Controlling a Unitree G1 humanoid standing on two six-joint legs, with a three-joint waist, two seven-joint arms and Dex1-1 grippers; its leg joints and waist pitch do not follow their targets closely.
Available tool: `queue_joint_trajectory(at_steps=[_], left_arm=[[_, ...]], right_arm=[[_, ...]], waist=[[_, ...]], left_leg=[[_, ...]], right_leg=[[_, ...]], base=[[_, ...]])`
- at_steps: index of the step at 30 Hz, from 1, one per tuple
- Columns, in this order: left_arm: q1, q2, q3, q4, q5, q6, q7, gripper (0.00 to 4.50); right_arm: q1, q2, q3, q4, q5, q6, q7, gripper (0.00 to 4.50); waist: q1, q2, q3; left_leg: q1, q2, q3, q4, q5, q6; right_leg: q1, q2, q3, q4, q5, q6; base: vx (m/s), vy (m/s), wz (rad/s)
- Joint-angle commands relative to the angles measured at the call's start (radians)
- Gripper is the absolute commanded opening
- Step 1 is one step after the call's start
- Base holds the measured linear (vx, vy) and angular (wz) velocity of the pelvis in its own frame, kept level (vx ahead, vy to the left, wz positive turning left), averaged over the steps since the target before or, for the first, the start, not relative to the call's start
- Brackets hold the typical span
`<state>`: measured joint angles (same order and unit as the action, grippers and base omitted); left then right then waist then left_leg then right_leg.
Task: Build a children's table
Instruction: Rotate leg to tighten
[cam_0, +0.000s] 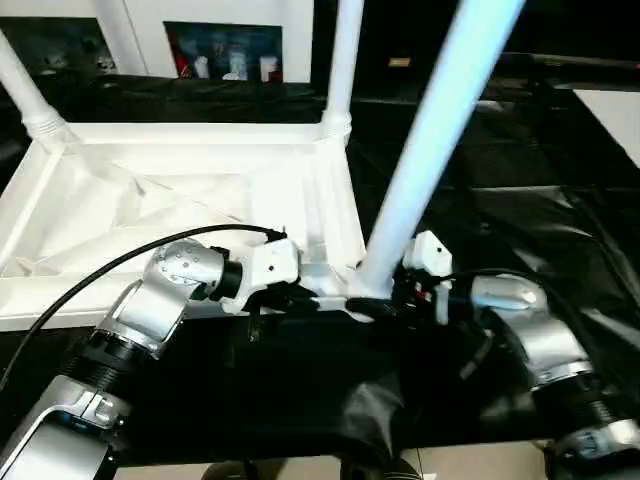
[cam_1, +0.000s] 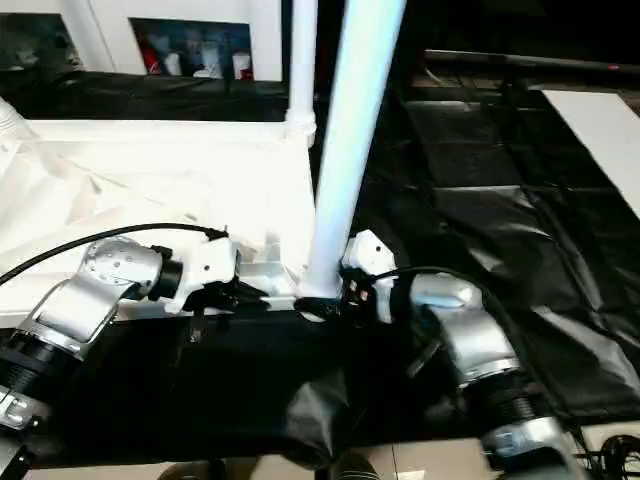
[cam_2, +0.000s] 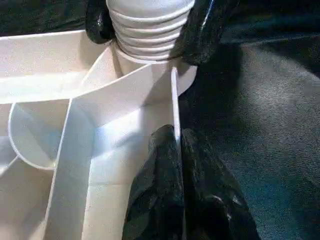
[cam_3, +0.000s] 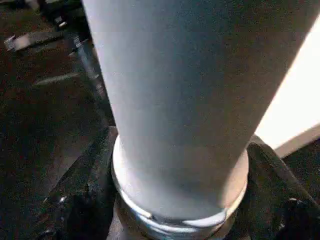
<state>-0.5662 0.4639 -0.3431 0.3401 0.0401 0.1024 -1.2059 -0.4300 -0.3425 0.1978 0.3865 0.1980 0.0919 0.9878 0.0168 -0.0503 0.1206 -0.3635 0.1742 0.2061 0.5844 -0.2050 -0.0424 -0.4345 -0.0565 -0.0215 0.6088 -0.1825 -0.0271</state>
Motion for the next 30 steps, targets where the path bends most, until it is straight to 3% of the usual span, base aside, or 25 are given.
queue_joint_trajectory(at_steps=[1,2,3,4,6,9,11,13,17,22,24,26,30], left_arm=[[0.01,-0.038,-0.039,0.065,0.043,0.012,0.069,0.0],[-0.008,-0.078,-0.027,0.12,0.069,0.043,0.166,0.0],[-0.009,-0.081,-0.026,0.123,0.07,0.046,0.172,0.0],[-0.023,-0.12,-0.015,0.155,0.075,0.082,0.234,0.0],[-0.03,-0.136,-0.012,0.167,0.079,0.097,0.26,0.0],[-0.072,-0.223,0.014,0.241,0.103,0.172,0.432,0.0],[-0.097,-0.279,0.028,0.287,0.11,0.214,0.523,0.0],[-0.106,-0.297,0.029,0.306,0.117,0.219,0.546,0.0],[-0.124,-0.323,0.02,0.344,0.138,0.224,0.566,0.0],[-0.131,-0.312,0.006,0.354,0.149,0.224,0.541,0.0],[-0.132,-0.297,-0.004,0.354,0.158,0.216,0.527,0.0],[-0.126,-0.27,-0.015,0.338,0.162,0.201,0.498,0.0],[-0.119,-0.239,-0.021,0.313,0.168,0.174,0.457,0.0]], right_arm=[[-0.002,0.033,-0.041,0.082,-0.016,0.048,-0.141,2.76],[-0.006,0.082,-0.069,0.139,-0.036,0.048,-0.275,2.76],[-0.007,0.086,-0.072,0.142,-0.036,0.05,-0.284,2.76],[-0.012,0.133,-0.105,0.18,-0.037,0.072,-0.402,2.76],[-0.016,0.155,-0.12,0.197,-0.037,0.081,-0.456,2.76],[-0.04,0.242,-0.171,0.269,-0.057,0.081,-0.694,2.76],[-0.06,0.29,-0.181,0.308,-0.076,0.054,-0.801,2.76],[-0.07,0.308,-0.181,0.319,-0.081,0.044,-0.823,2.75],[-0.097,0.335,-0.157,0.341,-0.109,0.02,-0.835,2.75],[-0.105,0.351,-0.156,0.321,-0.087,-0.023,-0.76,2.75],[-0.1,0.347,-0.165,0.292,-0.068,-0.044,-0.728,3.31],[-0.088,0.325,-0.163,0.239,-0.051,-0.043,-0.679,3.48],[-0.085,0.287,-0.153,0.208,-0.061,-0.033,-0.646,3.92]], waist=[[-0.001,0.0,-0.05],[-0.007,-0.002,-0.046],[-0.007,-0.002,-0.043],[-0.014,0.0,-0.034],[-0.016,0.003,-0.036],[-0.021,0.005,-0.042],[-0.027,0.006,-0.043],[-0.029,0.007,-0.044],[-0.026,0.005,-0.047],[-0.025,0.004,-0.044],[-0.024,0.004,-0.043],[-0.022,0.003,-0.045],[-0.025,0.002,-0.048]], left_leg=[[0.008,0.057,-0.023,-0.065,-0.111,0.087],[0.013,0.054,-0.026,-0.067,-0.198,0.042],[0.015,0.055,-0.028,-0.07,-0.212,0.027],[0.023,0.052,-0.035,-0.077,-0.295,-0.003],[0.031,0.054,-0.047,-0.082,-0.344,-0.017],[0.022,0.057,-0.051,-0.091,-0.319,-0.022],[0.03,0.053,-0.048,-0.09,-0.348,-0.034],[0.025,0.054,-0.049,-0.093,-0.346,-0.022],[0.023,0.05,-0.044,-0.091,-0.33,0.011],[0.021,0.051,-0.046,-0.094,-0.344,0.023],[0.021,0.052,-0.047,-0.096,-0.355,0.026],[0.02,0.053,-0.046,-0.096,-0.345,0.033],[0.004,0.053,-0.048,-0.098,-0.282,0.045]], right_leg=[[0.058,-0.078,0.047,-0.072,-0.162,-0.267],[0.052,-0.079,0.047,-0.087,-0.332,-0.223],[0.05,-0.08,0.048,-0.092,-0.38,-0.208],[0.039,-0.08,0.045,-0.108,-0.539,-0.162],[0.037,-0.087,0.044,-0.118,-0.63,-0.122],[0.043,-0.085,0.042,-0.115,-0.549,-0.125],[0.035,-0.082,0.042,-0.117,-0.526,-0.133],[0.041,-0.083,0.041,-0.119,-0.49,-0.135],[0.04,-0.083,0.049,-0.117,-0.427,-0.148],[0.039,-0.087,0.05,-0.123,-0.475,-0.134],[0.037,-0.088,0.05,-0.126,-0.504,-0.124],[0.038,-0.087,0.051,-0.125,-0.491,-0.12],[0.05,-0.089,0.05,-0.116,-0.426,-0.139]], base=[[0.0,0.0,0.0],[0.0,0.0,0.0],[-0.051,0.005,-0.01],[-0.054,0.013,-0.01],[-0.027,0.006,-0.01],[0.0,0.0,0.0],[0.0,0.0,0.0],[-0.006,0.032,-0.01],[0.0,0.0,0.0],[0.0,0.0,0.0],[0.0,0.0,0.0],[0.0,0.0,0.0],[0.0,0.0,0.0]])
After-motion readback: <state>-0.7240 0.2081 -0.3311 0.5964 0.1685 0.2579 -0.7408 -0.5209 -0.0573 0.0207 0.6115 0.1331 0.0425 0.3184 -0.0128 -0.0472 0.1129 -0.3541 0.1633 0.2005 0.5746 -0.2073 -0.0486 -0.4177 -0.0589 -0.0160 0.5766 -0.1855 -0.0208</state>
